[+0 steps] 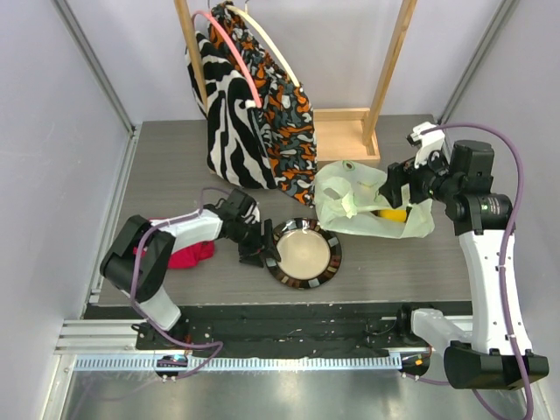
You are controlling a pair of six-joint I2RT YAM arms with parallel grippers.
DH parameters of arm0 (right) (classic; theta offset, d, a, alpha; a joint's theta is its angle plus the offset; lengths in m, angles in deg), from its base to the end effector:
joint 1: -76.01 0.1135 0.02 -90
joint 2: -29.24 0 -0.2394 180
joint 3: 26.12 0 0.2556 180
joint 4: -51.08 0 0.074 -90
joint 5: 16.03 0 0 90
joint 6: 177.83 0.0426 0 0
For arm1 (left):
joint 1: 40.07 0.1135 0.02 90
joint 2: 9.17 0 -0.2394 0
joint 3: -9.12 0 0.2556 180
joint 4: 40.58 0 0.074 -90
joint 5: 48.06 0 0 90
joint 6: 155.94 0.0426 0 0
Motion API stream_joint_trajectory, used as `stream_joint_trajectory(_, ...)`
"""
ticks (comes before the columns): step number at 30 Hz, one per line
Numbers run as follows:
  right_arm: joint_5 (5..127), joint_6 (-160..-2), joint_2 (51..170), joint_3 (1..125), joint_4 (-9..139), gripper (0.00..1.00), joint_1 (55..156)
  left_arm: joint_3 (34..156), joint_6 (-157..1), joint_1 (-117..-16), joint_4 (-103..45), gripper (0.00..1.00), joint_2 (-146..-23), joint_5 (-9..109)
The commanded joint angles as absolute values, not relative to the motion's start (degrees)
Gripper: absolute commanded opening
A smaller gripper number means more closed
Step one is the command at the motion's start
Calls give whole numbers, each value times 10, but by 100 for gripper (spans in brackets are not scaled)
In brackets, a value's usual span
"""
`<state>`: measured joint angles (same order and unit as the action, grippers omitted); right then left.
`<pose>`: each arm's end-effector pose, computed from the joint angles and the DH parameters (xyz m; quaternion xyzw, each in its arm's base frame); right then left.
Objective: Take the fake fruits out of the plastic bag
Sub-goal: Move the plate to the center of the board, then adjust the plastic bag at the center of the board.
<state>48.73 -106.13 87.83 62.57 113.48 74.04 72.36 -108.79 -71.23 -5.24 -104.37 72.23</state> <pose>0.2120 0.0109 0.3859 -0.2257 0.8311 0.1055 0.4972 0.2467 -0.1743 0.1144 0.0452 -0.9467 0.3189 0.0025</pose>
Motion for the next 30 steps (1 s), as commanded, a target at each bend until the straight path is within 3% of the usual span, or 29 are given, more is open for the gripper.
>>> stream_joint_trajectory(1, 506, -1062, 865, 641, 1147, 89, 743, 753, -997, -718, 43, 72, -971, 683)
stream_joint_trajectory(8, 501, -1111, 804, 682, 1240, 92, 743, 897, -789, -733, 66, 79, -882, 665)
stream_joint_trajectory(12, 509, -1125, 781, 674, 1271, 93, 743, 1025, -664, -757, 74, 81, -922, 755)
stream_joint_trajectory(16, 534, -1132, 778, 664, 1265, 93, 743, 1168, -545, -817, 114, 83, -985, 719)
stream_joint_trajectory(23, 613, -1083, 799, 650, 1207, 92, 743, 1221, -493, -881, 90, 83, -1055, 692)
stream_joint_trajectory(30, 574, -1102, 828, 624, 1181, 91, 743, 1227, -490, -915, 53, 82, -1100, 651)
